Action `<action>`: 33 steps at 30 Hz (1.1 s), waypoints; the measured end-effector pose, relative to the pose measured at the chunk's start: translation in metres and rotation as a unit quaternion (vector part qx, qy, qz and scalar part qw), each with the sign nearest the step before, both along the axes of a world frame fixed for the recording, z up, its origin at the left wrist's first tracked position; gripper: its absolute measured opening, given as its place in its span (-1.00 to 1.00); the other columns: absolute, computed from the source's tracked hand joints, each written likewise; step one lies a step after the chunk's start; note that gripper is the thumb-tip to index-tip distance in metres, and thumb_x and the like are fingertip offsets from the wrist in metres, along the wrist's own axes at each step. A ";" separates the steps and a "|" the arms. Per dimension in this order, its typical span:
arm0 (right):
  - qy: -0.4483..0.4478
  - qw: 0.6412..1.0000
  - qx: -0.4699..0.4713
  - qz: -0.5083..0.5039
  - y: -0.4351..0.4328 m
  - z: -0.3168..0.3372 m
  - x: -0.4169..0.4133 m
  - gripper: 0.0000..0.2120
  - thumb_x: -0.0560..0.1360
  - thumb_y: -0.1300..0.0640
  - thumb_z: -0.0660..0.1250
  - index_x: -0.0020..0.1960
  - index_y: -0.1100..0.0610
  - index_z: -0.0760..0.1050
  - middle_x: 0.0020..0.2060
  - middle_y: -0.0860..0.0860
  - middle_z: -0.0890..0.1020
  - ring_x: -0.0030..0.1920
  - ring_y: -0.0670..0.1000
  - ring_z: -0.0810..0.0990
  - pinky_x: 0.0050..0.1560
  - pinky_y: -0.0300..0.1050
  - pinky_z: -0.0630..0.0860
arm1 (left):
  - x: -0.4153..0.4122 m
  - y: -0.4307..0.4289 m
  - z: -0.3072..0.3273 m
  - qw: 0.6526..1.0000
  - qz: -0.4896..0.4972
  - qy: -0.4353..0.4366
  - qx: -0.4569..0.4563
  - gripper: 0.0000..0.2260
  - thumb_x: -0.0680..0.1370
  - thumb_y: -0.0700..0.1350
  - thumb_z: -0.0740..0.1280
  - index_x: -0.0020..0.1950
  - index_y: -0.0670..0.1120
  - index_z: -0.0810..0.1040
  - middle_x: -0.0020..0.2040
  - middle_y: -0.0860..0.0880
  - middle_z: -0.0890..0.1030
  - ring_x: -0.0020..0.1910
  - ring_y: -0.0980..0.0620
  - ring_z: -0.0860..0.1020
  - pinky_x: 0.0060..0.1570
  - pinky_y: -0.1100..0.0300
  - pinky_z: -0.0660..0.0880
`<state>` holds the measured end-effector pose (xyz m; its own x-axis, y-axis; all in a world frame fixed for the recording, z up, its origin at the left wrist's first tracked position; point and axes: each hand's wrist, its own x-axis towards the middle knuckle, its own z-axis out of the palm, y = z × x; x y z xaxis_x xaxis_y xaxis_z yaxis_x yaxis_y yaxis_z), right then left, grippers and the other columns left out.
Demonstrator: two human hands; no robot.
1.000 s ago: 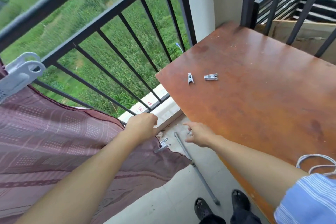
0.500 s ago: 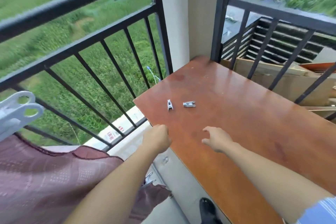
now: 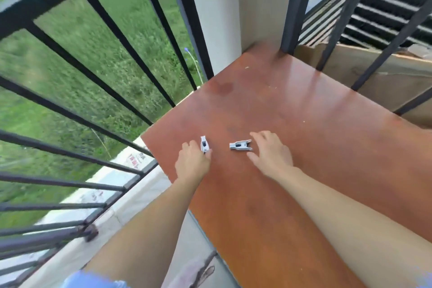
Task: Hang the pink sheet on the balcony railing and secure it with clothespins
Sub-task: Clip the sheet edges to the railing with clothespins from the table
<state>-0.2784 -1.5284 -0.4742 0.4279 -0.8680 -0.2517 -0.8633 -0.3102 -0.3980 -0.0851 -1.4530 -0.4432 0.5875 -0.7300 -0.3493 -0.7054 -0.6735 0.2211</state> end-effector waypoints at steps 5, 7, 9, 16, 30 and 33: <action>-0.015 0.999 -0.030 0.036 -0.011 -0.032 0.009 -0.54 0.47 -0.11 0.35 0.34 -0.07 0.43 0.18 -0.03 0.44 0.21 0.05 0.38 0.01 -0.03 0.45 | 0.004 -0.022 -0.040 0.999 0.003 -0.027 0.021 -0.65 0.55 0.08 0.27 0.16 -0.17 0.43 0.14 -0.14 0.42 0.17 -0.18 0.44 -0.08 0.00 0.38; -0.040 0.997 -0.052 0.029 -0.010 -0.038 0.007 -0.68 0.48 -0.06 0.37 0.21 -0.03 0.54 0.09 -0.02 0.47 0.14 0.06 0.41 -0.09 -0.06 0.45 | 0.005 -0.019 -0.046 0.999 -0.013 -0.046 0.010 -0.77 0.57 -0.05 0.24 0.10 -0.19 0.43 0.13 -0.15 0.41 0.16 -0.18 0.42 -0.11 0.00 0.37; -0.039 0.998 -0.054 0.021 -0.006 -0.038 0.005 -0.74 0.50 -0.06 0.35 0.14 0.02 0.55 0.05 -0.01 0.48 0.10 0.06 0.42 -0.16 -0.07 0.43 | 0.005 -0.011 -0.045 0.998 -0.027 -0.047 0.006 -0.83 0.57 -0.11 0.22 0.07 -0.20 0.43 0.12 -0.15 0.42 0.15 -0.17 0.41 -0.10 0.00 0.38; -0.008 1.000 0.000 -0.024 0.039 -0.009 -0.020 -0.78 0.50 -0.06 0.26 0.07 0.03 0.45 -0.03 -0.04 0.57 0.02 0.07 0.53 -0.16 -0.05 0.39 | -0.020 0.046 -0.003 1.000 -0.022 0.022 0.002 -0.88 0.58 -0.10 0.18 -0.05 -0.12 0.26 -0.02 -0.18 0.57 -0.04 -0.26 0.55 -0.18 0.02 0.39; -0.020 0.998 -0.046 0.046 0.213 0.122 -0.059 -0.77 0.45 -0.12 0.35 -0.17 0.02 0.46 -0.14 0.03 0.60 -0.05 0.15 0.59 -0.20 -0.06 0.35 | -0.099 0.285 0.131 0.989 -0.143 0.032 -0.024 -0.83 0.53 -0.14 0.18 0.10 -0.10 0.28 0.00 -0.19 0.53 0.01 -0.24 0.54 -0.25 0.01 0.33; -0.039 0.994 -0.060 0.081 0.256 0.149 -0.058 -0.77 0.38 -0.08 0.38 -0.23 0.03 0.40 -0.24 -0.01 0.55 -0.18 0.12 0.55 -0.25 -0.05 0.35 | -0.110 0.353 0.136 0.984 -0.175 0.042 -0.008 -0.67 0.53 -0.18 0.18 0.29 -0.11 0.29 0.16 -0.18 0.51 0.06 -0.20 0.53 -0.10 -0.03 0.45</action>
<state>-0.3369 -1.2721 -0.3251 0.5787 -0.8081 -0.1102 -0.7658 -0.4920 -0.4141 -0.1955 -1.1004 -0.3074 0.2686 -0.8884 -0.3724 -0.8723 -0.3883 0.2971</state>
